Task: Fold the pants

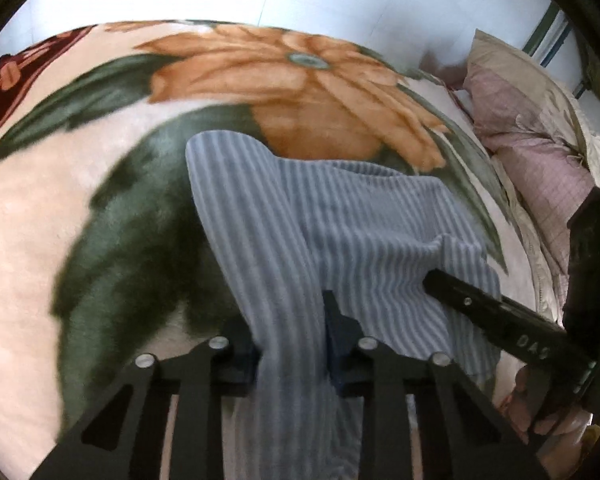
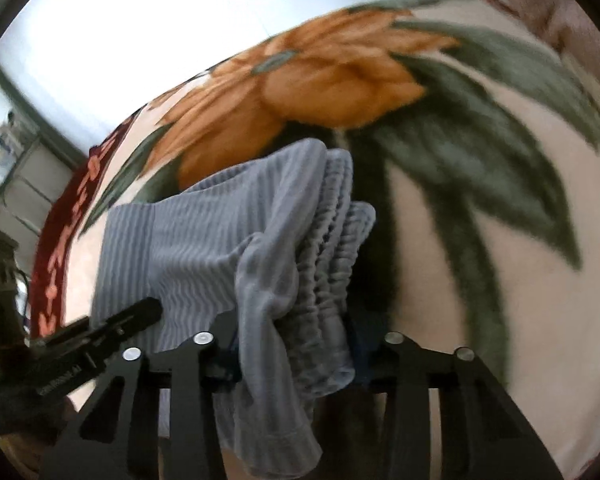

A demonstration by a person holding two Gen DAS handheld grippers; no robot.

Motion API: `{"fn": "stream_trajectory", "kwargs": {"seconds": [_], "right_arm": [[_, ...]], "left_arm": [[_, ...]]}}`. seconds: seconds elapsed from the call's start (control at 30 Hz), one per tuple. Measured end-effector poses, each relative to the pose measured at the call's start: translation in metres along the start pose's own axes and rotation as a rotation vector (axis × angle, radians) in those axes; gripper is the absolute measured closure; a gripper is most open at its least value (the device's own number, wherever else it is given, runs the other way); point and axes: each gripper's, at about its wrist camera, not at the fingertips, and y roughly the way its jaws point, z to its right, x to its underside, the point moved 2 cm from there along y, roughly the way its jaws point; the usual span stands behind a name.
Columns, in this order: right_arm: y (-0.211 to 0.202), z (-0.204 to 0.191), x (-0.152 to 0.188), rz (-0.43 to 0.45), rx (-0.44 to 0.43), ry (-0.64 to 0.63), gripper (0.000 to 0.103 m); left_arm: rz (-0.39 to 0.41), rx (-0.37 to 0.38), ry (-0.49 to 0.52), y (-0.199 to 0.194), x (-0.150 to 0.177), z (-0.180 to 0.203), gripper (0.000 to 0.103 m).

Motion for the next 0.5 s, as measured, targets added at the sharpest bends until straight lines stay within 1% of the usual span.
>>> {"fn": "stream_trajectory", "kwargs": {"seconds": [0.2, 0.33, 0.43, 0.5], "right_arm": [[-0.022, -0.011, 0.002, 0.067, -0.031, -0.014, 0.067], [-0.039, -0.038, 0.005, 0.096, -0.089, -0.050, 0.068], [-0.047, -0.063, 0.007, 0.111, -0.116, -0.084, 0.068], [-0.048, -0.077, 0.007, 0.115, -0.142, -0.084, 0.068]], "left_arm": [[0.028, 0.001, 0.002, -0.017, 0.002, -0.001, 0.081], [0.063, -0.030, 0.019, -0.038, 0.002, -0.003, 0.082], [0.098, -0.040, 0.006, -0.061, 0.000, -0.013, 0.082], [0.119, -0.048, -0.007, -0.077, 0.001, -0.024, 0.082]]}}
